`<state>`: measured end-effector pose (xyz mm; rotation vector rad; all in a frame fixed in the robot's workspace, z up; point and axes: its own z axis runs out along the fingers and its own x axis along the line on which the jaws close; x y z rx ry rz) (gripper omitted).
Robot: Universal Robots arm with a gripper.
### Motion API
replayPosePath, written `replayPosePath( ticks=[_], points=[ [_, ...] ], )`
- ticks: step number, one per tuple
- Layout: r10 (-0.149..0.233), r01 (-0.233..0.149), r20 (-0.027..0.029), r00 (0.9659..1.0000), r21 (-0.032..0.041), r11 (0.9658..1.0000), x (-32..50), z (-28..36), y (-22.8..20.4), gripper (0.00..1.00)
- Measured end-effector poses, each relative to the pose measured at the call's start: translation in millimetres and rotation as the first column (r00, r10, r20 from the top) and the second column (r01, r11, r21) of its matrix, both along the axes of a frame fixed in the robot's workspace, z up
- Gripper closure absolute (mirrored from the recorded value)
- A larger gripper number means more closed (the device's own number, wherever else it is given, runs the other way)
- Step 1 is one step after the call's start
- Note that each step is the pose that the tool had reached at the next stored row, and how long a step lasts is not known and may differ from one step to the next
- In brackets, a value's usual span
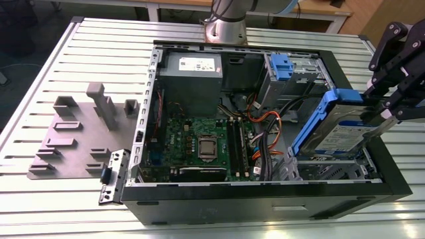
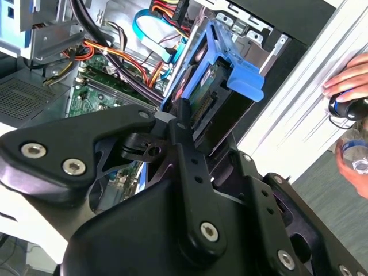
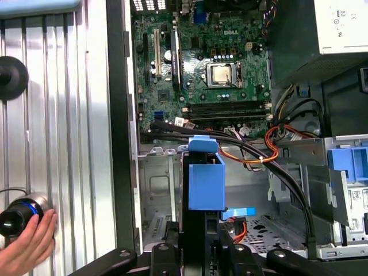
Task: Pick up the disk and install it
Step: 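Insert the disk into the insertion slot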
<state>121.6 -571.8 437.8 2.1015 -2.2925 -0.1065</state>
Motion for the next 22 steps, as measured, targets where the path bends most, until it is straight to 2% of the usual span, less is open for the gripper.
replayPosePath(
  ticks=[2,10,22],
  points=[
    [0.0,0.0,-0.002,1.0,-0.0001,1.0,0.0,0.0,0.0,0.65],
    [0.003,-0.003,-0.0021,1.0,-0.0002,1.0,0.1,-2.4,0.0,0.65],
    [0.003,-0.003,-0.0021,1.0,-0.0002,1.0,0.1,-9.9,-0.1,0.65]
  ],
)
